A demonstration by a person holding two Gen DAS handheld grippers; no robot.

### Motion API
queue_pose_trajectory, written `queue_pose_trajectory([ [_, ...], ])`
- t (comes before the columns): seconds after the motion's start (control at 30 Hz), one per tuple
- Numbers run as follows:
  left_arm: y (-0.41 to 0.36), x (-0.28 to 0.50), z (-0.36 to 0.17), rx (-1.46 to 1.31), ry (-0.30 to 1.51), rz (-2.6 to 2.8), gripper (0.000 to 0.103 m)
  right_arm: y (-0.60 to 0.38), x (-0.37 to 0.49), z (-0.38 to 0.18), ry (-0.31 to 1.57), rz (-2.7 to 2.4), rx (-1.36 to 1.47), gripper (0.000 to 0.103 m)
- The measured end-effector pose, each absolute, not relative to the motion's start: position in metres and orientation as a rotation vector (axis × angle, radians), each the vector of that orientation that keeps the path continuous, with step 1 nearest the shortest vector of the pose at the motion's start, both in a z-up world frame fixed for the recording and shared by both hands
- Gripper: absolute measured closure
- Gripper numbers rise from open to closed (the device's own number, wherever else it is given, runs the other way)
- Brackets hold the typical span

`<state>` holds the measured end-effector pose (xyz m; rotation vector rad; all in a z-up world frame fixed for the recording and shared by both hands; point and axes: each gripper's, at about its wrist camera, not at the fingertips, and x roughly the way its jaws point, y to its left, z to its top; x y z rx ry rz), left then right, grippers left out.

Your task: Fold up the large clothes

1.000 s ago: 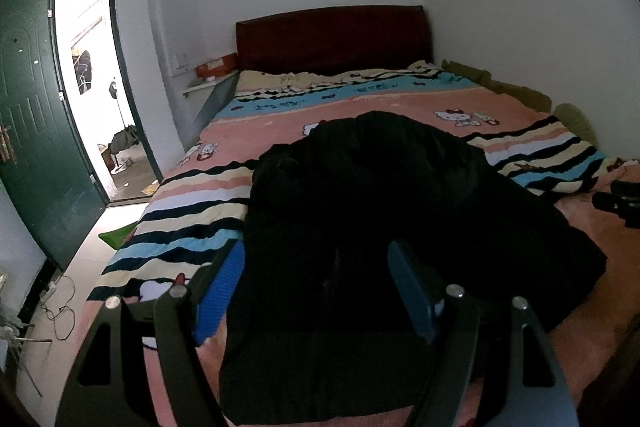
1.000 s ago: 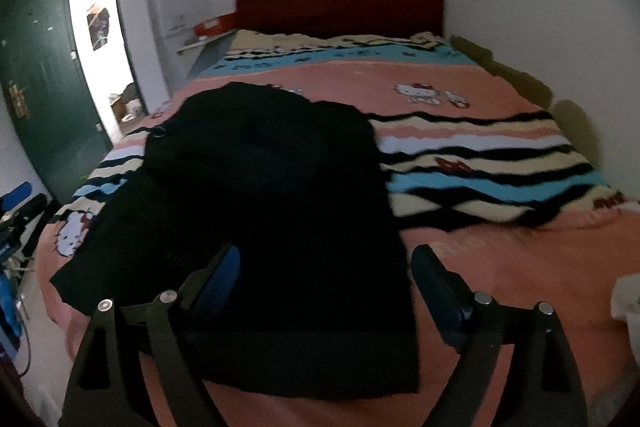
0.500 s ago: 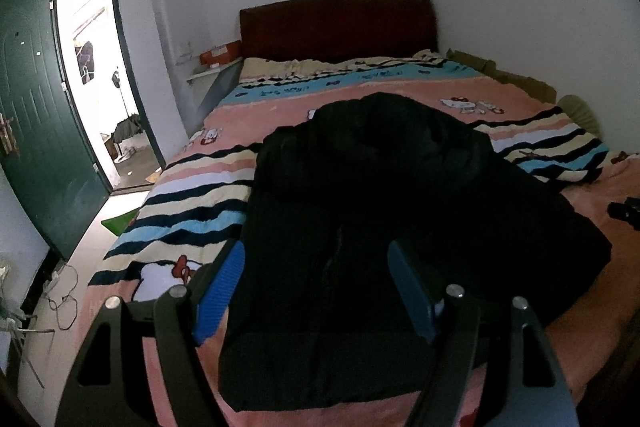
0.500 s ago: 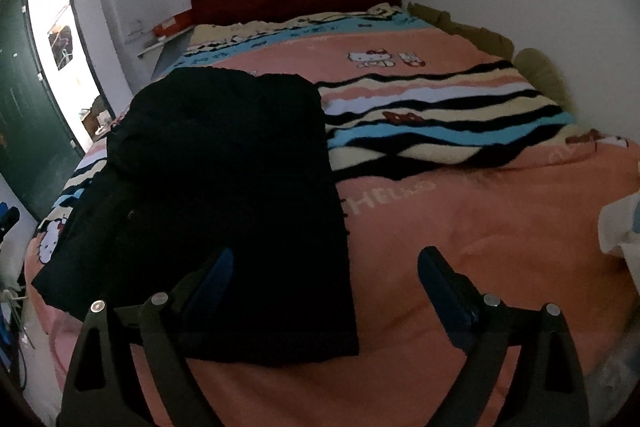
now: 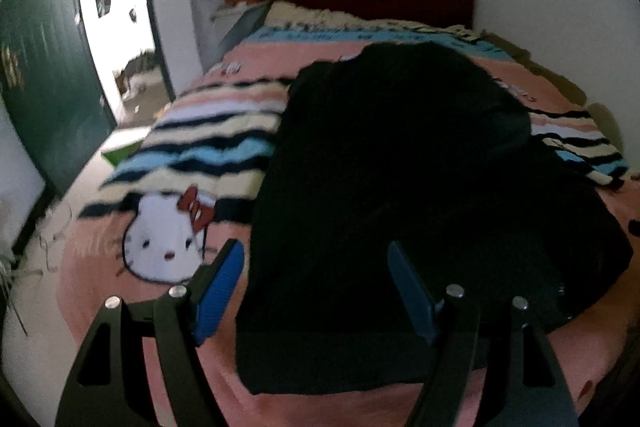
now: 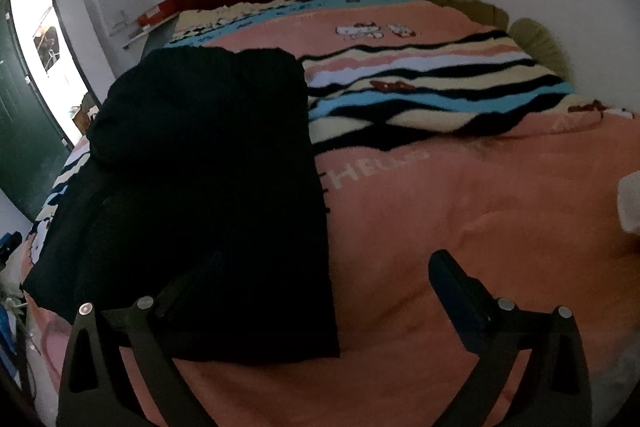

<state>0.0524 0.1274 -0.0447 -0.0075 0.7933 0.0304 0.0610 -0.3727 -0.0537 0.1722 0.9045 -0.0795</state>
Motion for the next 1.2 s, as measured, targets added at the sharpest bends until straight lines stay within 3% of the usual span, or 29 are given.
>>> queue_pose_trajectory([
  [0.27,0.192,0.062,-0.075,-0.226,0.874,0.010,0.030,-0.376,0.070,-0.078,0.966,-0.040,0.229,0.001],
  [0.57,0.215,0.072,-0.129,-0.417,0.988,-0.079,0.030,-0.376,0.082,-0.098,1.020,0.002,0.289,0.001],
  [1.2,0.203,0.066,-0.139,-0.720,1.029,-0.309,0.030,-0.366,0.093,-0.115,1.113,0.191,0.434,0.002],
])
